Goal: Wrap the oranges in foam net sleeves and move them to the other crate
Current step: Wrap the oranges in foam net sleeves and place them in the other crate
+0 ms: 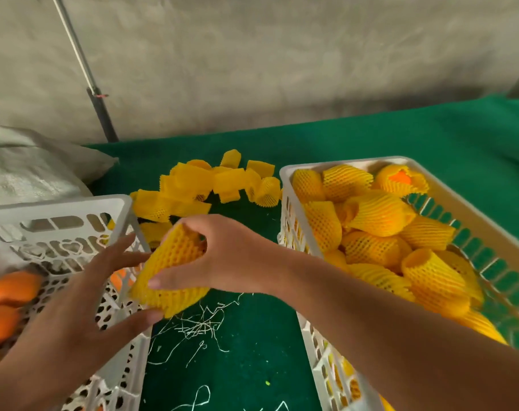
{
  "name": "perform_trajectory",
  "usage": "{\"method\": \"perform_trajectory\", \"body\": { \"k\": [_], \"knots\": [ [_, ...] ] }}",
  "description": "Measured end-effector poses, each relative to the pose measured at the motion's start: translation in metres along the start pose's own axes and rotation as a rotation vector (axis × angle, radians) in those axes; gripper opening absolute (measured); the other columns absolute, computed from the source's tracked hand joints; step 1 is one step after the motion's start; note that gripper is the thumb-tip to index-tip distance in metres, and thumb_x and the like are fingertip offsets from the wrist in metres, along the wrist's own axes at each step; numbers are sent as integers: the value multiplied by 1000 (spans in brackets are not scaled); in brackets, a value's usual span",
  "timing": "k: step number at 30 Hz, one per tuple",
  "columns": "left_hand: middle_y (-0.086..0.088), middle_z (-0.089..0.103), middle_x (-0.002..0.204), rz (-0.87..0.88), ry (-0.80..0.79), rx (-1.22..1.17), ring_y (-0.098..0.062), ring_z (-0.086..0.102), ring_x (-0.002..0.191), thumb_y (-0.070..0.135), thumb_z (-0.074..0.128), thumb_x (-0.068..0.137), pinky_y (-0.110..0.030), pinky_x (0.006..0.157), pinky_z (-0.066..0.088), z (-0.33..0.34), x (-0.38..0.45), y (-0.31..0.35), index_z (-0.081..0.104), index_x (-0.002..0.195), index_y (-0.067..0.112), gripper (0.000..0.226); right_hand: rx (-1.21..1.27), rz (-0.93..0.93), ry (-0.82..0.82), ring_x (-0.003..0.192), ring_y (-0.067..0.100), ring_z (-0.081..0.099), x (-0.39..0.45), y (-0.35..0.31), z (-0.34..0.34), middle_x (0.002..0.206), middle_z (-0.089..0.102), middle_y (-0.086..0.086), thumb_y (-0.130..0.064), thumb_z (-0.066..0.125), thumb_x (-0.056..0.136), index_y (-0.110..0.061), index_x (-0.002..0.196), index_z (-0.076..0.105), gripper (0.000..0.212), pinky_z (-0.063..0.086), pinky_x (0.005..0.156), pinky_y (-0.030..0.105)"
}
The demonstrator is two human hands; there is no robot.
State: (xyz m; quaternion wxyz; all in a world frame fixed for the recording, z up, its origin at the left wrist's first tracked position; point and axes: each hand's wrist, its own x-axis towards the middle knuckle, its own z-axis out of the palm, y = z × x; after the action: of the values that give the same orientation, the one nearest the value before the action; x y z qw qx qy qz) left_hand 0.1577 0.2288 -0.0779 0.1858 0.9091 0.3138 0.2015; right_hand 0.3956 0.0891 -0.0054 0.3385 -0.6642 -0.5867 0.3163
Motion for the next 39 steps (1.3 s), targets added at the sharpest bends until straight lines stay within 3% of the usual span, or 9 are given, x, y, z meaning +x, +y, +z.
{"method": "perform_trajectory", "body": {
  "k": [5, 9, 12, 15, 20, 26, 31, 35, 39],
  "knots": [
    [24, 47, 147, 67, -88, 130, -15, 45, 139, 63, 71, 78, -56, 111, 41, -1, 5, 24, 52, 136, 54, 62, 171, 131, 437, 99, 15, 72, -68, 23, -66, 110, 72, -5, -67, 83, 72, -30, 125, 63, 67, 66, 78, 38],
    [0, 60, 139, 15, -115, 224, -33, 49, 134, 26, 94, 70, -62, 112, 37, 6, 10, 29, 70, 121, 36, 57, 95, 338, 725, 91, 13, 74, -144, 78, -110, 102, 77, -10, -70, 84, 69, -33, 116, 69, 61, 64, 71, 36],
    [-6, 62, 137, -1, -92, 262, -38, 49, 133, 20, 96, 67, -62, 111, 34, 8, 12, 28, 74, 116, 30, 55, 50, 472, 883, 71, 3, 71, -184, 113, -135, 86, 75, -13, -64, 88, 67, -36, 105, 69, 51, 51, 52, 19],
    [-8, 63, 135, 0, -68, 273, -39, 49, 131, 15, 96, 67, -62, 110, 34, 10, 11, 32, 76, 111, 26, 50, -17, 534, 996, 62, -2, 66, -199, 135, -157, 82, 72, -11, -78, 80, 59, -36, 106, 66, 65, 44, 42, 15],
    [-14, 65, 131, -9, -78, 269, -42, 51, 127, 6, 94, 67, -62, 108, 37, 6, 10, 40, 78, 107, 19, 45, -49, 650, 808, 83, 11, 66, -198, 151, -170, 119, 66, -5, -87, 65, 74, -31, 146, 48, 93, 57, 65, 34],
    [-17, 62, 134, -51, -72, 258, -41, 46, 132, -3, 86, 75, -60, 110, 37, 1, 6, 54, 78, 108, 10, 37, -140, 668, 786, 128, 29, 59, -241, 136, -139, 156, 50, 4, -60, 57, 98, -29, 157, 38, 69, 52, 100, 53],
    [-15, 51, 145, -110, -2, 196, -34, 37, 140, -11, 68, 84, -55, 117, 31, -7, 0, 62, 71, 124, 10, 45, -192, 488, 571, 118, 4, 55, -262, 85, -49, 128, 56, -25, -78, 44, 93, -42, 137, 56, 58, 46, 94, 32],
    [-5, 45, 147, -254, 59, 117, -26, 39, 138, -13, 50, 89, -49, 120, 35, -8, 1, 66, 53, 144, 14, 62, -422, 558, 495, 75, -1, 62, -252, 70, -35, 79, 64, -28, -93, 19, 86, -41, 85, 60, 66, 50, 62, 30],
    [-15, 48, 148, -257, -16, 169, -32, 38, 139, -1, 55, 93, -46, 119, 35, -10, -7, 63, 73, 117, 1, 30, -498, 613, 373, 55, 7, 57, -247, 66, -36, 68, 64, -15, -90, 3, 84, -36, 72, 58, 79, 38, 50, 28]
  ]
}}
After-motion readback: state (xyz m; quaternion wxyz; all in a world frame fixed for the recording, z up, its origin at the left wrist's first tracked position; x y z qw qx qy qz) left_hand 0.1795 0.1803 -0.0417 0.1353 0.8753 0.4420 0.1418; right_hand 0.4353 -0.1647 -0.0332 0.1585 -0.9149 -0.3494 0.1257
